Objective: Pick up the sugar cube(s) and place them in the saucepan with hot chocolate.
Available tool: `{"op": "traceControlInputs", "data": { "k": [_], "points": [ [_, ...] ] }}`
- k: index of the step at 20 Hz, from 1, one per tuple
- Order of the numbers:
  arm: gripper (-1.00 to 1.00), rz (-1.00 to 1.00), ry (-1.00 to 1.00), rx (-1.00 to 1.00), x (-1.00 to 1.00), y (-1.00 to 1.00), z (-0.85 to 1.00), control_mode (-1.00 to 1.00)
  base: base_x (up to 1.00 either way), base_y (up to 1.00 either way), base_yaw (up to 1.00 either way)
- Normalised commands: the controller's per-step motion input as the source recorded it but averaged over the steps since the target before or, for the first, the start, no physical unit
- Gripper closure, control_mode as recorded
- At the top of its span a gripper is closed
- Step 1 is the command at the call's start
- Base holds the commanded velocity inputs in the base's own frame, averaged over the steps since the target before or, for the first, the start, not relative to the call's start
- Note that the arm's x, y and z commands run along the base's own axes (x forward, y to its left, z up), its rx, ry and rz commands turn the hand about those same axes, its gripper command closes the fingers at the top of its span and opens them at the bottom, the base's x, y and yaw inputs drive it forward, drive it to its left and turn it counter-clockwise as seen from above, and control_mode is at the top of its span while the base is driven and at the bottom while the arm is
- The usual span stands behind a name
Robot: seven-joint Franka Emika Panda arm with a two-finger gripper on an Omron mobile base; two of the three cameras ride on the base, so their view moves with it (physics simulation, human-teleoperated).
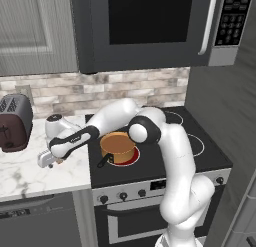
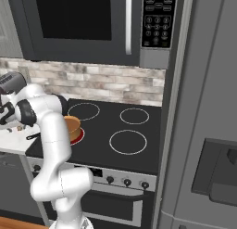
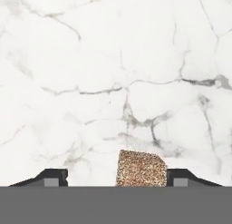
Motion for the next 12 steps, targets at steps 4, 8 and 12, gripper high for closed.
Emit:
{"op": "traceControlInputs", "data": {
  "k": [4, 8, 12],
  "points": [
    [1.0, 0.0, 0.0, 0.0, 0.0, 0.0, 0.0, -1.0, 0.0, 0.0, 0.0],
    [1.0, 0.0, 0.0, 0.0, 0.0, 0.0, 0.0, -1.0, 0.0, 0.0, 0.0],
    [1.0, 0.0, 0.0, 0.0, 0.0, 0.0, 0.0, -1.0, 0.0, 0.0, 0.0]
  ]
}}
